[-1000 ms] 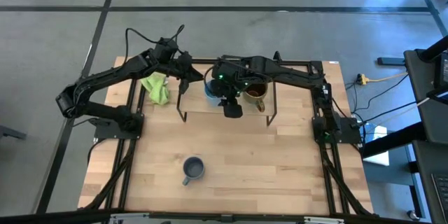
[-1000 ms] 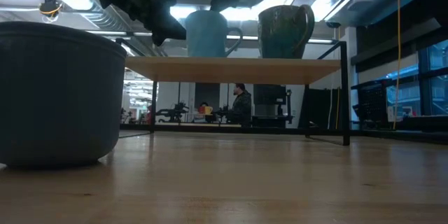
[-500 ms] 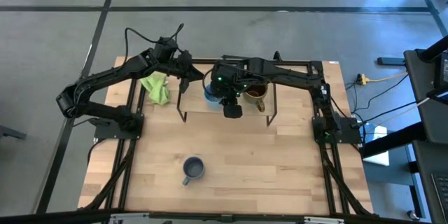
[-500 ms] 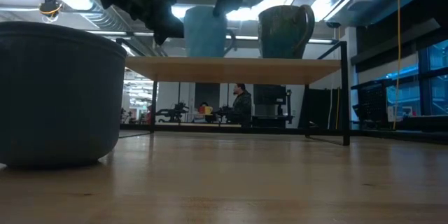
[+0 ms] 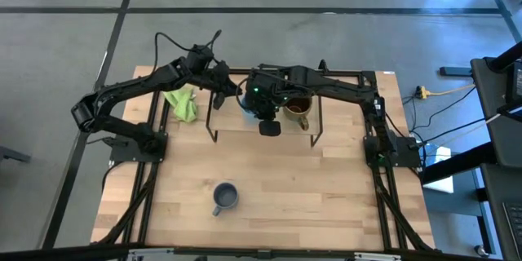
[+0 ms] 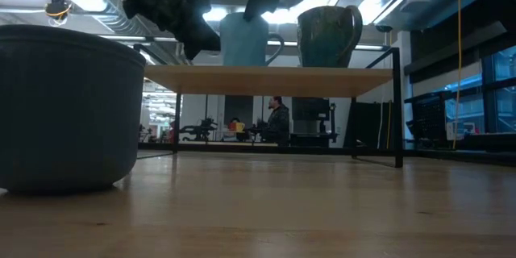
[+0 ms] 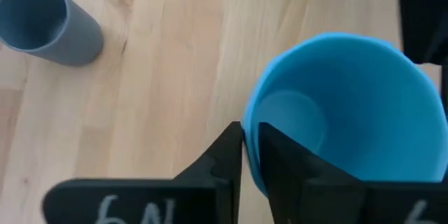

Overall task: Stack small to large cups/mugs on shelf
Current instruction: Remove the blue mug from the shelf

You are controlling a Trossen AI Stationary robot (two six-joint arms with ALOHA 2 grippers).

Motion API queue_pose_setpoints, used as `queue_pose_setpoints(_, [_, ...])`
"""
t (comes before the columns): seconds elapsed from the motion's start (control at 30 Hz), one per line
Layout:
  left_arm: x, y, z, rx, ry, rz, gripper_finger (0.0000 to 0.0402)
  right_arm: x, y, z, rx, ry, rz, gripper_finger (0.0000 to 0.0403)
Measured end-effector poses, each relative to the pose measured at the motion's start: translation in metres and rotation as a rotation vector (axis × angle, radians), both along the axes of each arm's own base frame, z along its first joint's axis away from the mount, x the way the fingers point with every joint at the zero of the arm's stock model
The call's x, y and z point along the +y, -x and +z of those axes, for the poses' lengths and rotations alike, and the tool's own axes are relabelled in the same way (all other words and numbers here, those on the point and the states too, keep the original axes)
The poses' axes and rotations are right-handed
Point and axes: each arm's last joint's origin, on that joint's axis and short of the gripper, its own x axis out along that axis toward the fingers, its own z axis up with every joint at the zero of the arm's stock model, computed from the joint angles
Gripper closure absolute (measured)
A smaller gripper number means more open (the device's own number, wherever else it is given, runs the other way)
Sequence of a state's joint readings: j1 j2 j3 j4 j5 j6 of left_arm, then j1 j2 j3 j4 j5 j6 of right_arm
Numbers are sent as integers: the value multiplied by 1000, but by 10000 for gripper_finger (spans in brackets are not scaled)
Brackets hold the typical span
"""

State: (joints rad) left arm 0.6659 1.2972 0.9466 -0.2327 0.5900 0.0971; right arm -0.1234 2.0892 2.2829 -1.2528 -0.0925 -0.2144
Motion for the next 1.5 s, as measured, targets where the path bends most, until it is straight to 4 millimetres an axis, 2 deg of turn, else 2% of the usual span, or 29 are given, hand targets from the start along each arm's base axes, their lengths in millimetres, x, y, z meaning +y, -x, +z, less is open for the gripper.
queue_pose_setpoints(0.4, [3, 2, 0, -1, 8, 3, 347, 0, 0, 0, 1, -6, 2, 286])
queue_pose_setpoints(0.6, [2, 2, 0, -6, 12, -8, 347, 0, 0, 0, 1, -11, -8, 277])
queue_pose_setpoints(0.9, [2, 3, 0, -2, 8, -12, 347, -2, -7, -12, 29, -13, -10, 285])
queue_pose_setpoints(1.23, [2, 3, -1, 1, 11, -12, 347, -3, -7, -11, 25, -19, -41, 290])
queue_pose_setpoints(1.5, [2, 3, -1, -1, 12, -16, 347, -3, -7, -11, 24, -19, -59, 361])
